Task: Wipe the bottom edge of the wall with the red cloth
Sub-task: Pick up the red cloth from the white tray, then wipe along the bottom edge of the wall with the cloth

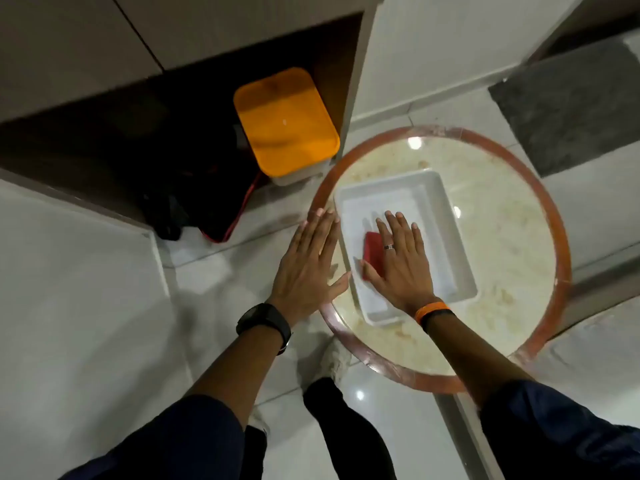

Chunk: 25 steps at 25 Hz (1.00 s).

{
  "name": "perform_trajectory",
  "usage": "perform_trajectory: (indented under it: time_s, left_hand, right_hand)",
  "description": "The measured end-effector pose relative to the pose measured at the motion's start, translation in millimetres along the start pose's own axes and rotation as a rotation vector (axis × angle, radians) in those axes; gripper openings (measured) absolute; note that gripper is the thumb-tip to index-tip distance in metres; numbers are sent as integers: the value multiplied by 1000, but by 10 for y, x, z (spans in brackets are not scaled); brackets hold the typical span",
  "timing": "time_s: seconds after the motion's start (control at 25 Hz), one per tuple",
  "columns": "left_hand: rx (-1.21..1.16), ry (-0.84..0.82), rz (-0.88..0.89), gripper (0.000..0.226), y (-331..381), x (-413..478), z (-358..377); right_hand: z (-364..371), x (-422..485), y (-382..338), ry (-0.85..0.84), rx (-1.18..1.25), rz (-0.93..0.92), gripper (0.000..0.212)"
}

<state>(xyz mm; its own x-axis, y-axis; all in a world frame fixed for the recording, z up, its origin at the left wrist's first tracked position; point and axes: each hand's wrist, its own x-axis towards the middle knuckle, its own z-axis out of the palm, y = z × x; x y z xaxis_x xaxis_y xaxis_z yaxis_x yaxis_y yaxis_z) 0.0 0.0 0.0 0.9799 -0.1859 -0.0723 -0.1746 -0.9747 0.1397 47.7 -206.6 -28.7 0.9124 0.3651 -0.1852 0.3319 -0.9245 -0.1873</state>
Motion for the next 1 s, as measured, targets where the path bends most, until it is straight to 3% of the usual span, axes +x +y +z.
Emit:
perform_trajectory:
  time_s: [0.12,0.24,0.52,0.64,0.8,0.88,1.0]
  left_hand:
    - [-29,-117,-10,97,135,59,375]
    - [-34,-207,-2,103,155,51,574]
    - [-26,-188,11,108,61,52,620]
    - [-87,-112,-1,107,-63,-40,588]
    - [-122,-87,-87,106,-655,-516,564]
    - [-63,-183,-138,107,-1051,-898,667]
    - [55,-429,-207,106,-1738,-1577,1062]
  right_hand:
    - [397,-57,247,-128,17,55,90]
    - [556,-111,334,-130,30,18,88]
    - [487,114,229,41,-13,50,50]
    - [259,242,117,54,34,146,49]
    - [-65,160,-618,316,356,196,51]
    - [-46,-22,-1222,403,589,159,50]
    - [717,-274,-2099,259,975,190,48]
